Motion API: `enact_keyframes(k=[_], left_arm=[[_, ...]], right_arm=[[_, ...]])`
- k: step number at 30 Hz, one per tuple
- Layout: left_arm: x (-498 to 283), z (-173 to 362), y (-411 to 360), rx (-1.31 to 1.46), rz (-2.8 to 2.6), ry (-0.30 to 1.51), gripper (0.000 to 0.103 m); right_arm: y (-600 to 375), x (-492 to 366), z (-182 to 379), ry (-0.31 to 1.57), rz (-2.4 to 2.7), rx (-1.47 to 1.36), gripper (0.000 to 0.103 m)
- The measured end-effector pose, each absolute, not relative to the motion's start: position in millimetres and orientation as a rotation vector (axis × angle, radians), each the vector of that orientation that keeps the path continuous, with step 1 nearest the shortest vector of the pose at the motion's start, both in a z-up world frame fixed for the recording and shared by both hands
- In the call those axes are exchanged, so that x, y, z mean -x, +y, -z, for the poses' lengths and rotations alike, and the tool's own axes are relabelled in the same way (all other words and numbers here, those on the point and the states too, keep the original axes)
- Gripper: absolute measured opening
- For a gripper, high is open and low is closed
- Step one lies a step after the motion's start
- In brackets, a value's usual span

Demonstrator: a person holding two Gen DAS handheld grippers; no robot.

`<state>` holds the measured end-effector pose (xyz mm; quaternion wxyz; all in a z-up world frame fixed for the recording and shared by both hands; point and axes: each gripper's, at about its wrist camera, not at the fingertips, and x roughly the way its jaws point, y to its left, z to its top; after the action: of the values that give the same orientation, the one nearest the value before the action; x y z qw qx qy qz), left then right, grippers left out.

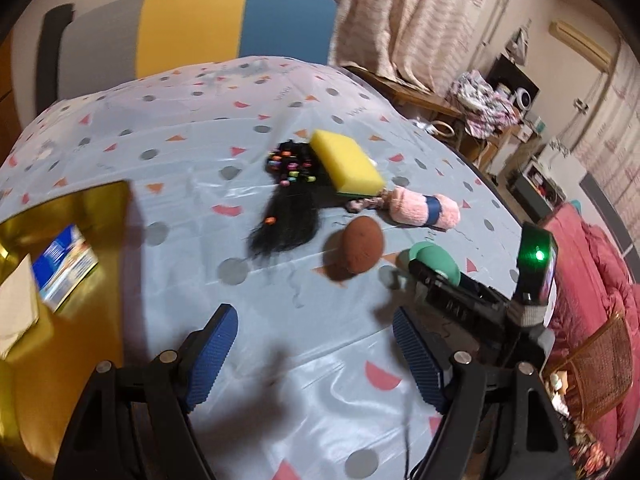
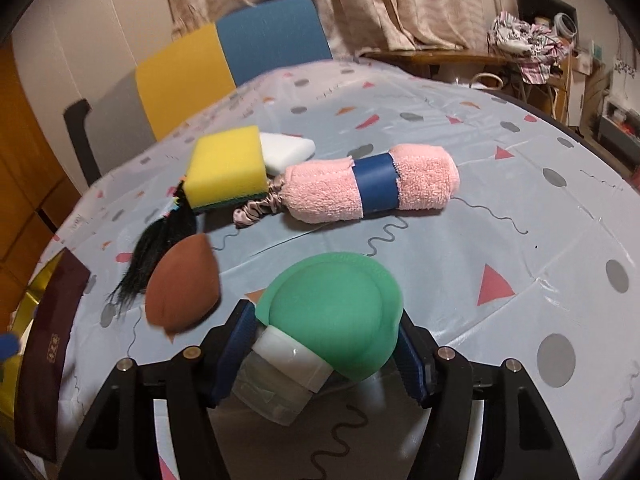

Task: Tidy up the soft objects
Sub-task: 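Grasp the green-capped white bottle with the right tool while the left grasps the brown sponge, then carry the brown sponge into the gold tray and release it with the left tool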

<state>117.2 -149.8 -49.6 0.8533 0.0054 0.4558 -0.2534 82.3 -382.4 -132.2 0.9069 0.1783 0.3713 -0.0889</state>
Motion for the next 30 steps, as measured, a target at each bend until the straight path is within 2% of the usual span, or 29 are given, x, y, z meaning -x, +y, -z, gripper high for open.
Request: enact_keyframes(k=[17, 18, 21, 30], left_arm=[[-198.5, 105.2, -259.8, -0.278, 0.513, 0.998, 0.081], [-200.7, 109.8, -261.5, -0.288, 0.515, 1.001, 0.076], [-202.5, 123.9, -261.3, -0.295, 0.539, 1.035, 0.045], [-176.6, 112.3, -222.4, -0.114, 0.579, 1.002, 0.043]], right_arm=[[-392.0, -80.2, 138.1, 0.705, 0.160, -0.448, 0.067], [-392.0, -79.9, 138.1, 0.704, 0.160, -0.448, 0.067], [-392.5, -79.5, 138.5, 0.701, 0.159, -0.451, 0.067], [-392.3, -79.2, 138.8, 0.699, 0.160, -0.448, 0.067]])
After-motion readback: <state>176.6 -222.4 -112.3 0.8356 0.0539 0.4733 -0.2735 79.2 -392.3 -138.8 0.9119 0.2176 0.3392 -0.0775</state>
